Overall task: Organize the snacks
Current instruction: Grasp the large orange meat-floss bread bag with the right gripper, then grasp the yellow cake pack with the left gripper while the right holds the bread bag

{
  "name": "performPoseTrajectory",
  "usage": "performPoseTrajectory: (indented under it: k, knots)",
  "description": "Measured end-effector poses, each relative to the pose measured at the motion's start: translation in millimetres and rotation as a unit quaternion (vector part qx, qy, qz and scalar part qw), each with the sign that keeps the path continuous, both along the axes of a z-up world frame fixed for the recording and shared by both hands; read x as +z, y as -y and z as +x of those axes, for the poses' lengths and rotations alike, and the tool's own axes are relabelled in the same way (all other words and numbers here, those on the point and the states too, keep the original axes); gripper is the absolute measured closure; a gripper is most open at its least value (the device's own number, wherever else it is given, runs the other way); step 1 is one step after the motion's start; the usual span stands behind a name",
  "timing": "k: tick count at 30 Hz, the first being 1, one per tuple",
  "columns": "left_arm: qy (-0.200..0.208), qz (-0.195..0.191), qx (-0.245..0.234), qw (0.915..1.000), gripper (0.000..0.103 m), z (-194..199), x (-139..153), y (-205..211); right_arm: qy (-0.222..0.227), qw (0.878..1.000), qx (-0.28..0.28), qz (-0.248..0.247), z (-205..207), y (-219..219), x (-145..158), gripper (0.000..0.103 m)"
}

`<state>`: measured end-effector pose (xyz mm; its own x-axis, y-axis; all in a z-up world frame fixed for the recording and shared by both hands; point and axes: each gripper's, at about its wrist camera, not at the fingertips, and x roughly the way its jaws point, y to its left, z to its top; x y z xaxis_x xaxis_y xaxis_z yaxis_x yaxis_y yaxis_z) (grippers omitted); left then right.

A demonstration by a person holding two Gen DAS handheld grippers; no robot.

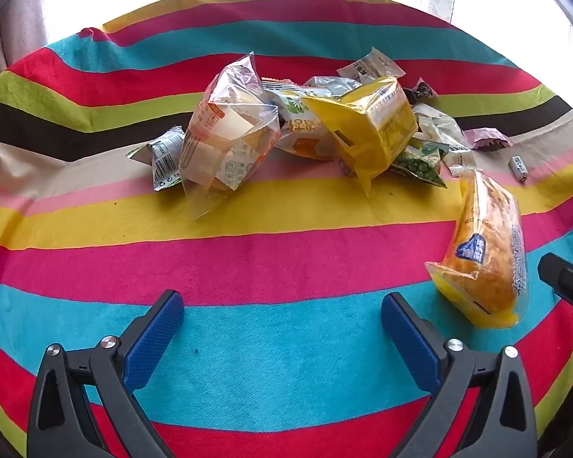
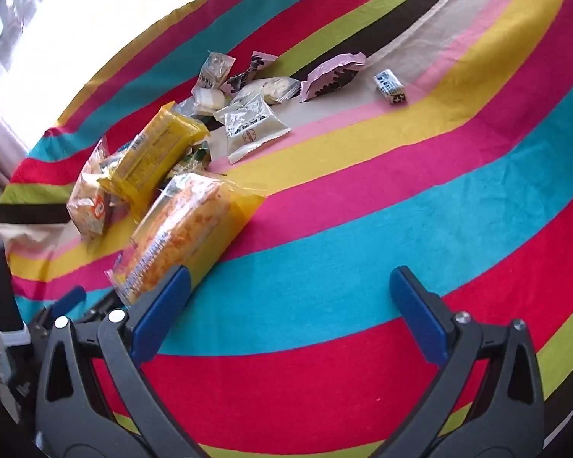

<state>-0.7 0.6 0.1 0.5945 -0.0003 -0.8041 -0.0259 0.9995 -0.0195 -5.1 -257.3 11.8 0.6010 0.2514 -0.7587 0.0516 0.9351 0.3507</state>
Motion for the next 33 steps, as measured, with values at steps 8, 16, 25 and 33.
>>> performPoseTrajectory:
  k: [8, 16, 25, 33]
  knots:
    - [-0.001, -0.001, 0.000, 1.0000, 0.000, -9, 1, -7, 0.004, 0.999, -0.001, -0.047, 14, -61, 18, 0.000]
    - [0.000, 0.001, 0.001, 1.0000, 0.000, -15, 2, -16, -0.007, 0.991, 0.023, -0.131, 32, -95, 7, 0.000]
    - [-0.005, 0.001, 0.001, 1.0000, 0.000, -12, 3, -12, -0.007, 0.992, 0.105, -0.068, 26, -78, 4, 0.041]
    - [0.001, 0.002, 0.003, 1.0000, 0.000, -8, 2, -9, -0.001, 0.987, 0.126, -0.099, 1, -21, 7, 0.043]
